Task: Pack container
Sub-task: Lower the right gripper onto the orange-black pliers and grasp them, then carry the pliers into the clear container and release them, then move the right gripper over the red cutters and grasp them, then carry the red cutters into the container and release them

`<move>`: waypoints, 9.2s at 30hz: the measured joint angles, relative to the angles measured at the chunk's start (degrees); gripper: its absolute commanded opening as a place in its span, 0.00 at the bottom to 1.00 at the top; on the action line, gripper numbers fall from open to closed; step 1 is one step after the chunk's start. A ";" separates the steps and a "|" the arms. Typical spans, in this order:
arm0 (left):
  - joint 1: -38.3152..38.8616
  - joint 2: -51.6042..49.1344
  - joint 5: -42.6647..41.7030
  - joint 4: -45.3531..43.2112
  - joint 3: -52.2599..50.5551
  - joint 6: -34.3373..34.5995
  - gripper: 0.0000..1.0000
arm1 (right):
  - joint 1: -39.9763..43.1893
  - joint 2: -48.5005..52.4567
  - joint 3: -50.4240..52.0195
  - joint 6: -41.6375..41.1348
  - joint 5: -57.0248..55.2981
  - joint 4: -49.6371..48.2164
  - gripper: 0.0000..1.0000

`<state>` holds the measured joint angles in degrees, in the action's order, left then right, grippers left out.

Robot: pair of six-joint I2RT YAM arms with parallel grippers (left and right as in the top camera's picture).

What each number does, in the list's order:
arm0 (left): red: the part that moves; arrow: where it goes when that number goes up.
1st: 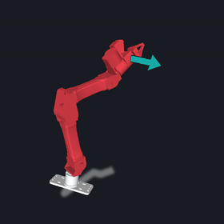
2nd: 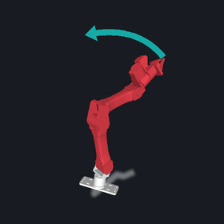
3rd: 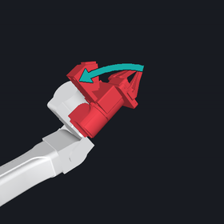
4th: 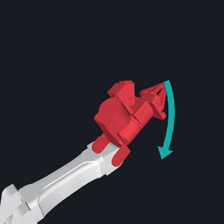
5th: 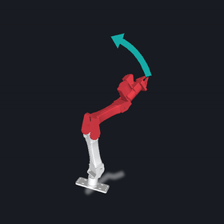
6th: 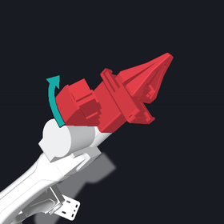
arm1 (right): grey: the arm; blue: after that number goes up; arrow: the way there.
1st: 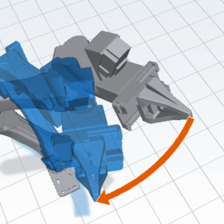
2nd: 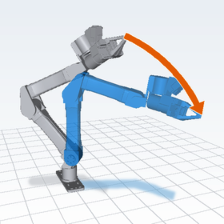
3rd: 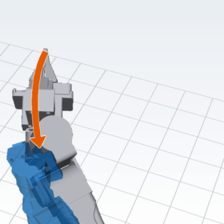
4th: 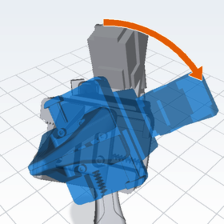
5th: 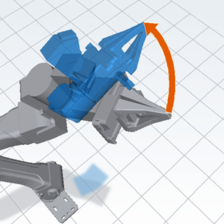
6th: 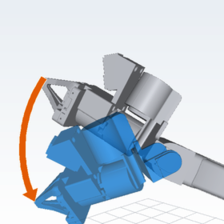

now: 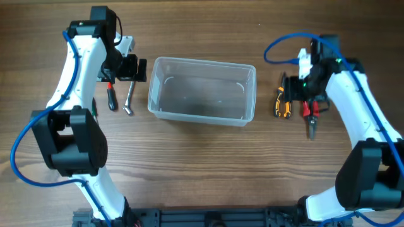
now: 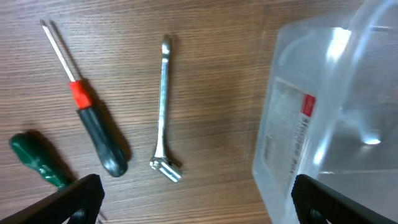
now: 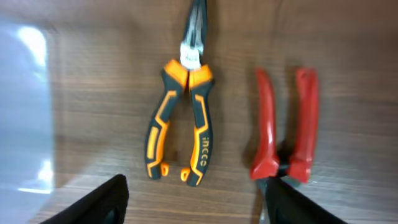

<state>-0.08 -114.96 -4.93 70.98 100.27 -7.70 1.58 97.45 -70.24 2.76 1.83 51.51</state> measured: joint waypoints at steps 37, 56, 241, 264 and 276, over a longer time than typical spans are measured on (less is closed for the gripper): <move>-9.90 -0.02 3.78 -1.79 0.00 6.56 1.00 | 0.00 8.04 3.41 0.13 -0.83 -10.82 0.50; -9.90 -0.02 3.80 -1.81 0.00 6.56 1.00 | 0.07 13.29 2.25 0.07 -2.99 -10.67 0.10; -9.90 -0.02 3.80 -1.97 0.00 6.58 1.00 | -7.26 13.73 -45.79 14.73 5.55 19.37 0.04; -9.90 -0.02 3.80 -1.97 0.00 6.58 1.00 | -35.89 21.00 -31.23 33.40 12.72 12.63 0.04; -9.90 -0.02 3.80 -1.97 0.00 6.58 1.00 | -35.89 24.13 -23.85 33.48 12.74 3.37 0.25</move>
<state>-9.98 -114.98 -1.13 69.01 100.27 -1.13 -34.30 121.58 -94.08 36.25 14.57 54.87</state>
